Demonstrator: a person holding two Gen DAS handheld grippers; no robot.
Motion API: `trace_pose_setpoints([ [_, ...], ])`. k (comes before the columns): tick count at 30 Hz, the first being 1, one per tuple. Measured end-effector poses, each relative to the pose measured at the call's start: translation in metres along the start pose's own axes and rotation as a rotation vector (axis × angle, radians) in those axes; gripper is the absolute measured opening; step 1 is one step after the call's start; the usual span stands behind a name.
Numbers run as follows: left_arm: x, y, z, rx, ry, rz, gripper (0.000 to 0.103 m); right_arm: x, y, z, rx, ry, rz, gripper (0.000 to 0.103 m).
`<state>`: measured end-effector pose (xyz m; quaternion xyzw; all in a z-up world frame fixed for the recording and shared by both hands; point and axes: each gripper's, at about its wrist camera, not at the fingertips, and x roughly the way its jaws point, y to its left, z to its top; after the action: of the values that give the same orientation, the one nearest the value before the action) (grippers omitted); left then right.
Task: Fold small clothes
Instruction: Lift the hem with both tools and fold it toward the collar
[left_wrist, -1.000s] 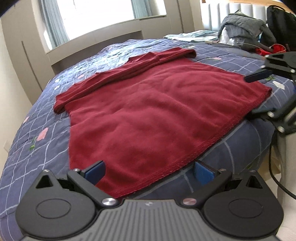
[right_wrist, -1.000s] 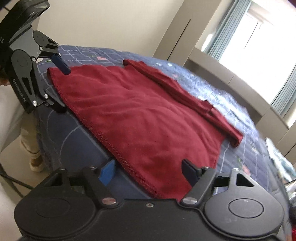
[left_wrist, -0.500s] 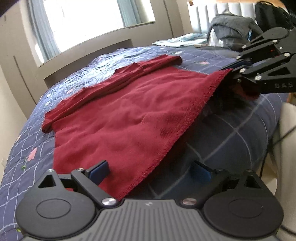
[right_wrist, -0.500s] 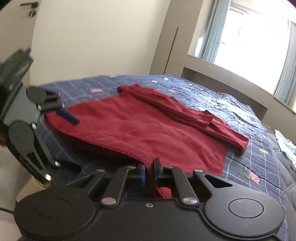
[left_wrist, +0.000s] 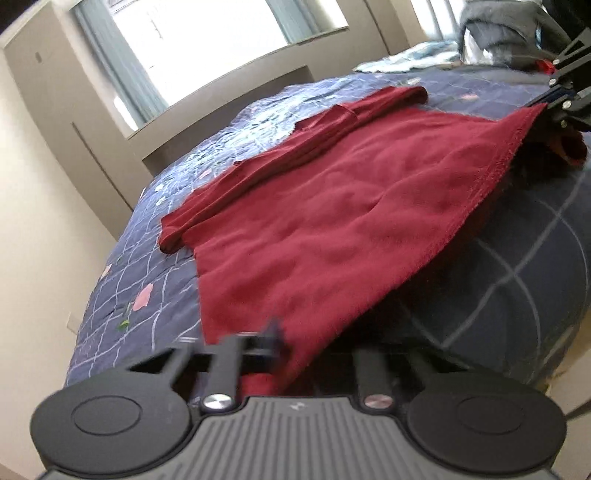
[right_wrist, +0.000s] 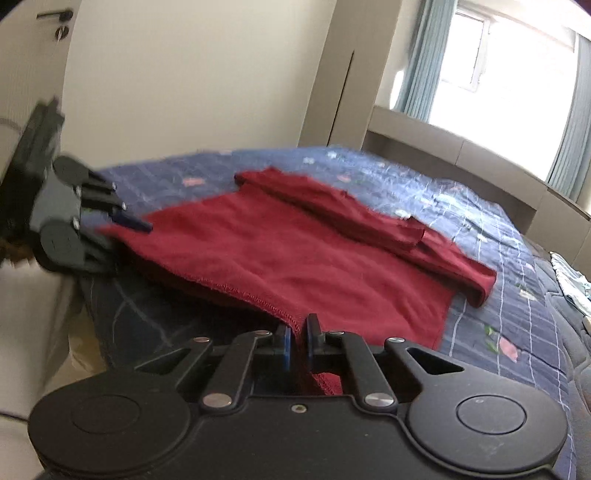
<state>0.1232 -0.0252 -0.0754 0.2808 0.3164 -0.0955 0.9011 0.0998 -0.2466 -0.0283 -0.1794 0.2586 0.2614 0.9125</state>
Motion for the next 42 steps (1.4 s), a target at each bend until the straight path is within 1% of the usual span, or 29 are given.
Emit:
trace_pose_setpoints([
  [1,-0.001,0.0,-0.001,0.016,-0.003,0.004,0.005,0.003,0.002,-0.002,-0.011,0.016,0.0,0.008],
  [4,-0.005,0.001,0.0,0.047,-0.019,-0.02,0.004,0.007,0.012,-0.01,-0.06,0.051,0.005,0.008],
  [9,-0.022,-0.002,-0.002,0.158,-0.06,-0.035,0.004,0.0,0.019,-0.011,-0.113,0.057,-0.01,0.005],
  [13,-0.039,0.002,-0.003,0.185,-0.068,-0.057,0.003,-0.014,0.018,-0.008,-0.128,0.061,-0.003,0.005],
  [16,-0.056,0.004,-0.006,0.19,-0.068,-0.103,0.003,-0.029,0.021,-0.006,-0.148,0.073,0.023,0.005],
  [20,-0.084,0.003,-0.014,0.197,-0.034,-0.187,0.003,-0.054,0.027,-0.006,-0.15,0.113,0.092,0.004],
  [23,-0.105,0.003,-0.024,0.191,0.013,-0.268,0.003,-0.075,0.033,-0.006,-0.131,0.168,0.169,0.005],
  [25,-0.12,0.003,-0.03,0.205,0.025,-0.326,0.003,-0.088,0.039,-0.006,-0.119,0.209,0.221,0.005],
  [28,-0.133,0.004,-0.033,0.219,0.034,-0.361,0.003,-0.102,0.044,-0.005,-0.095,0.258,0.281,0.005],
  [31,-0.133,0.011,-0.026,0.181,0.046,-0.376,0.004,-0.106,0.044,-0.003,-0.08,0.274,0.308,0.005],
  [36,-0.124,0.036,-0.006,0.092,0.042,-0.404,0.004,-0.102,0.029,0.015,-0.053,0.258,0.328,0.004],
  [38,-0.129,0.043,0.002,0.087,0.025,-0.398,0.004,-0.102,0.018,0.026,-0.06,0.245,0.321,0.004],
  [42,-0.12,0.066,0.041,0.111,-0.029,-0.345,0.004,-0.098,-0.009,0.064,-0.097,0.192,0.275,0.004],
])
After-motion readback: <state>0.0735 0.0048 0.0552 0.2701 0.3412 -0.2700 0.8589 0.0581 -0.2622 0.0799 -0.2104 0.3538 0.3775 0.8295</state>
